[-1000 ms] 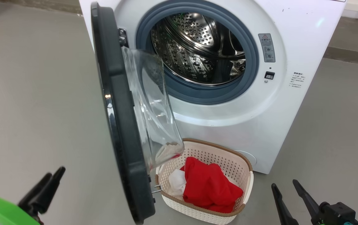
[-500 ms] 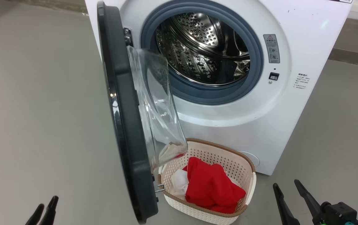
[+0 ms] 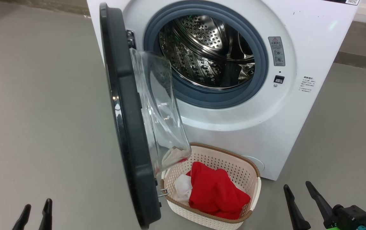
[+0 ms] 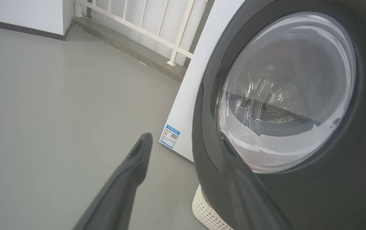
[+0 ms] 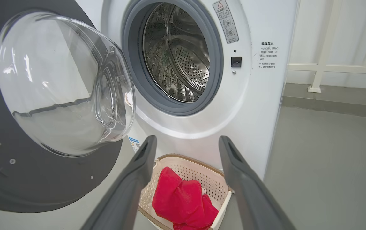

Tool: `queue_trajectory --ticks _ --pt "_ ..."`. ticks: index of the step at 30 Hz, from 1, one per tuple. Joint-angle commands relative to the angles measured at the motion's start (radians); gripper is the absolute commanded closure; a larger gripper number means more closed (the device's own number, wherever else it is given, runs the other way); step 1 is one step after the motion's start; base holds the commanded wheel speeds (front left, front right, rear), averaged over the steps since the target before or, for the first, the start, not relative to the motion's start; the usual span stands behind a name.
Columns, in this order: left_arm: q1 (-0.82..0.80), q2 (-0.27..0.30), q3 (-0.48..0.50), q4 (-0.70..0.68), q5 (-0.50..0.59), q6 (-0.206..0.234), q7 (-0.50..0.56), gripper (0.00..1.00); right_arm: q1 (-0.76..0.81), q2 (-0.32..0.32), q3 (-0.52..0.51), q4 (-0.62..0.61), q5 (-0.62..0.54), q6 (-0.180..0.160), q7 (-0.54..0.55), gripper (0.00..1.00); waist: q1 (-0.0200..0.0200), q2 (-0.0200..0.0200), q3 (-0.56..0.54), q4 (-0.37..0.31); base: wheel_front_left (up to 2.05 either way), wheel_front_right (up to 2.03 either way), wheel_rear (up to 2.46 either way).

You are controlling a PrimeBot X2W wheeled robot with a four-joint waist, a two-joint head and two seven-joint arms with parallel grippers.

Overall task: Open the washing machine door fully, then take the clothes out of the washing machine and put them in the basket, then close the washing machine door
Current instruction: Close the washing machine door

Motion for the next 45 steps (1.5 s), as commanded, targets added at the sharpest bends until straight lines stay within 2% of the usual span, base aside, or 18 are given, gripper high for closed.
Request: queue_trajectory --ticks 1,6,11,14,17,34,35,36,37,38,40,43,45 --pt "-0.018 0.011 0.063 -0.036 0.058 -0.006 -0.012 0.00 -0.019 -0.016 0.016 -0.029 -0.006 0.007 -0.007 0.00 0.0000 0.0000 -0.001 -0.001 0.00 0.00 0.00" --pt "0.026 -0.082 0.160 -0.114 0.274 -0.006 -0.012 0.00 -0.021 -0.017 0.006 -0.044 -0.006 0.007 -0.007 0.00 0.0000 0.0000 -0.002 -0.005 0.00 0.00 0.00" --pt "0.069 -0.156 0.205 -0.192 0.468 -0.006 -0.012 0.00 -0.022 -0.016 -0.003 -0.055 -0.006 0.007 -0.007 0.00 0.0000 0.0000 -0.001 -0.007 0.00 0.00 0.00" --pt "0.103 -0.224 0.229 -0.236 0.597 -0.006 -0.012 0.00 -0.017 -0.016 -0.009 -0.063 -0.007 0.007 -0.007 0.00 0.0000 0.0000 -0.002 -0.009 0.00 0.00 0.00" --pt "0.111 -0.246 0.238 -0.239 0.613 -0.006 -0.012 0.00 -0.006 -0.013 -0.009 -0.053 -0.007 0.007 -0.007 0.00 0.0000 0.0000 -0.006 -0.010 0.00 0.00 0.00" --pt "0.091 -0.242 0.233 -0.256 0.587 -0.006 -0.012 0.00 -0.005 -0.008 -0.002 -0.048 -0.008 0.007 -0.007 0.00 0.0000 0.0000 -0.011 -0.015 0.00 0.00 0.00" --pt "0.087 -0.239 0.228 -0.258 0.578 -0.006 -0.012 0.10 -0.005 -0.008 -0.001 -0.048 -0.008 0.007 -0.007 0.00 0.0000 0.0000 -0.011 -0.016 0.00 0.00 0.00" --pt "0.087 -0.239 0.228 -0.258 0.578 -0.006 -0.012 0.10 -0.005 -0.008 -0.001 -0.048 -0.008 0.007 -0.007 0.00 0.0000 0.0000 -0.011 -0.016 0.00 0.00 0.00" --pt "0.083 -0.235 0.223 -0.260 0.570 -0.006 -0.012 0.24 -0.005 -0.007 0.001 -0.047 -0.008 0.007 -0.007 0.00 0.0000 0.0000 -0.011 -0.016 0.00 0.00 0.00" --pt "0.079 -0.231 0.215 -0.260 0.560 -0.006 -0.012 0.53 -0.005 -0.007 0.002 -0.047 -0.008 0.007 -0.007 0.00 0.0000 0.0000 -0.011 -0.017 0.00 0.00 0.00" --pt "0.067 -0.222 0.205 -0.264 0.536 -0.006 -0.012 0.75 -0.006 -0.005 0.004 -0.046 -0.008 0.007 -0.007 0.00 0.0000 0.0000 -0.009 -0.021 0.00 0.00 0.00" --pt "0.047 -0.211 0.197 -0.273 0.484 -0.006 -0.012 0.98 -0.007 -0.004 0.007 -0.045 -0.007 0.007 -0.007 0.00 0.0000 0.0000 -0.007 -0.028 0.00 0.00 0.00" --pt "0.033 -0.201 0.186 -0.276 0.432 -0.006 -0.012 1.00 -0.007 -0.002 0.008 -0.045 -0.007 0.007 -0.007 0.00 0.0000 0.0000 -0.005 -0.033 0.00 0.00 0.00"
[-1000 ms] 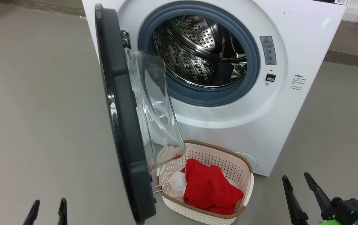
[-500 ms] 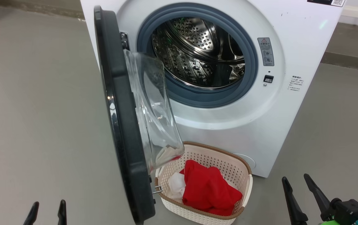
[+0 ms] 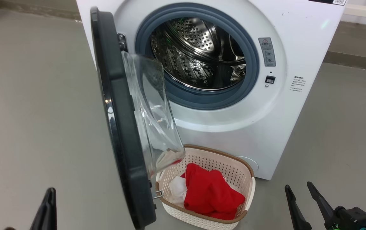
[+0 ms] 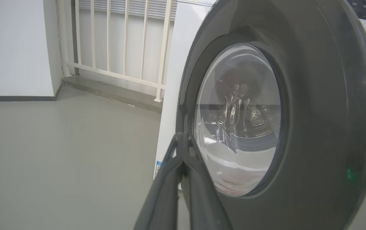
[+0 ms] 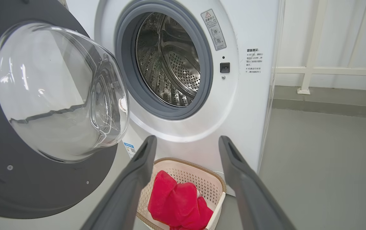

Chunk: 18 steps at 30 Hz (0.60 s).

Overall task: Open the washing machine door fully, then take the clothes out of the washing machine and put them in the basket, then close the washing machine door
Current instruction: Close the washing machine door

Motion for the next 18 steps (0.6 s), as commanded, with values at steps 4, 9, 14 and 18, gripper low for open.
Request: queue_trajectory --ticks 4,9,14,18 --pt "-0.090 0.047 0.016 -0.041 -0.183 -0.006 -0.012 1.00 -0.023 -0.009 0.023 -0.020 -0.007 0.007 -0.007 0.00 0.0000 -0.0001 0.008 -0.015 0.00 0.00 0.00" --pt "-0.127 0.113 -0.048 -0.052 -0.524 -0.006 -0.012 1.00 -0.027 -0.007 0.021 -0.020 -0.007 0.007 -0.007 0.00 0.0000 -0.0001 0.015 -0.030 0.00 0.00 0.00" --pt "-0.138 0.228 -0.139 -0.100 -0.847 -0.006 0.001 1.00 -0.030 -0.007 0.021 -0.018 -0.007 0.007 -0.007 0.00 0.0000 -0.0001 0.023 -0.044 0.00 0.00 0.00" --pt "-0.128 0.294 -0.195 -0.145 -1.061 -0.006 0.080 1.00 -0.032 -0.005 0.021 -0.019 -0.009 0.007 -0.007 0.00 0.0000 -0.0001 0.031 -0.054 0.00 0.00 0.00"
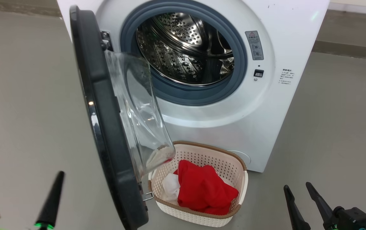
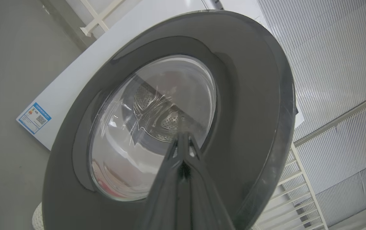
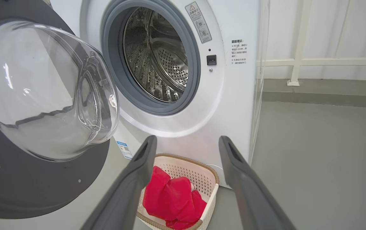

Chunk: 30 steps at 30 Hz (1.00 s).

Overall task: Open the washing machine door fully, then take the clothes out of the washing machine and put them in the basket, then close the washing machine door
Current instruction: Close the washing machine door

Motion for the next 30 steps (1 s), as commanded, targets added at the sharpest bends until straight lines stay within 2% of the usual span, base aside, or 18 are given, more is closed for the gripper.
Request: queue_trajectory --ticks 1,5,10,15,30 --pt "-0.042 0.052 0.015 -0.043 -0.075 -0.006 0.050 1.00 -0.032 -0.012 0.020 -0.022 -0.009 0.007 -0.007 0.00 0.0000 0.0000 0.007 -0.007 0.00 0.00 0.00" --pt "-0.032 0.078 -0.006 -0.097 -0.210 -0.006 0.164 1.00 -0.035 -0.013 0.018 -0.025 -0.011 0.007 -0.007 0.00 0.0000 0.0000 0.022 -0.012 0.00 0.00 0.00" --pt "-0.033 0.069 0.029 -0.143 -0.290 -0.006 0.309 1.00 -0.050 -0.018 0.017 -0.027 -0.014 0.007 -0.007 0.00 0.0000 0.0000 0.045 -0.018 0.00 0.00 0.00" --pt "-0.042 0.041 0.058 -0.147 -0.279 -0.006 0.396 1.00 -0.058 -0.021 0.018 -0.027 -0.014 0.007 -0.007 0.00 0.0000 0.0000 0.056 -0.025 0.00 0.00 0.00" --pt "-0.128 -0.068 0.060 -0.134 -0.215 -0.006 0.520 1.00 -0.095 -0.026 0.014 -0.030 -0.014 0.007 -0.007 0.00 0.0000 0.0000 0.108 -0.080 0.00 0.00 0.00"
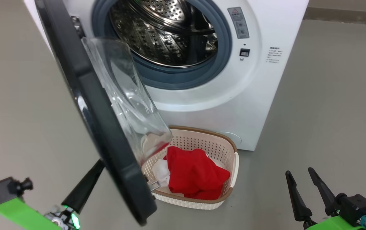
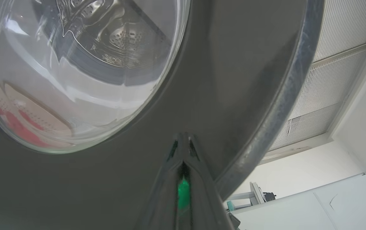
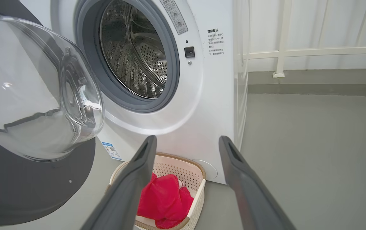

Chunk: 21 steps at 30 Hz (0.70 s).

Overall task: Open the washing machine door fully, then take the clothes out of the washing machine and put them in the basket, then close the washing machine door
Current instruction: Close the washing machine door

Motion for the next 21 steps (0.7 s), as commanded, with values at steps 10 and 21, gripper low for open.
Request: queue_trajectory --ticks 10,21 --pt "-0.158 -0.045 -0.011 -0.004 0.052 -0.007 0.023 1.00 -0.059 -0.011 0.021 -0.032 -0.010 0.007 -0.007 0.00 0.0000 -0.0001 0.042 -0.081 0.00 0.00 0.00" --pt "-0.298 -0.056 -0.044 0.072 0.101 -0.007 -0.061 1.00 -0.088 -0.006 0.013 -0.039 -0.011 0.007 -0.007 0.00 0.0000 -0.0001 0.090 -0.173 0.00 0.00 0.00"
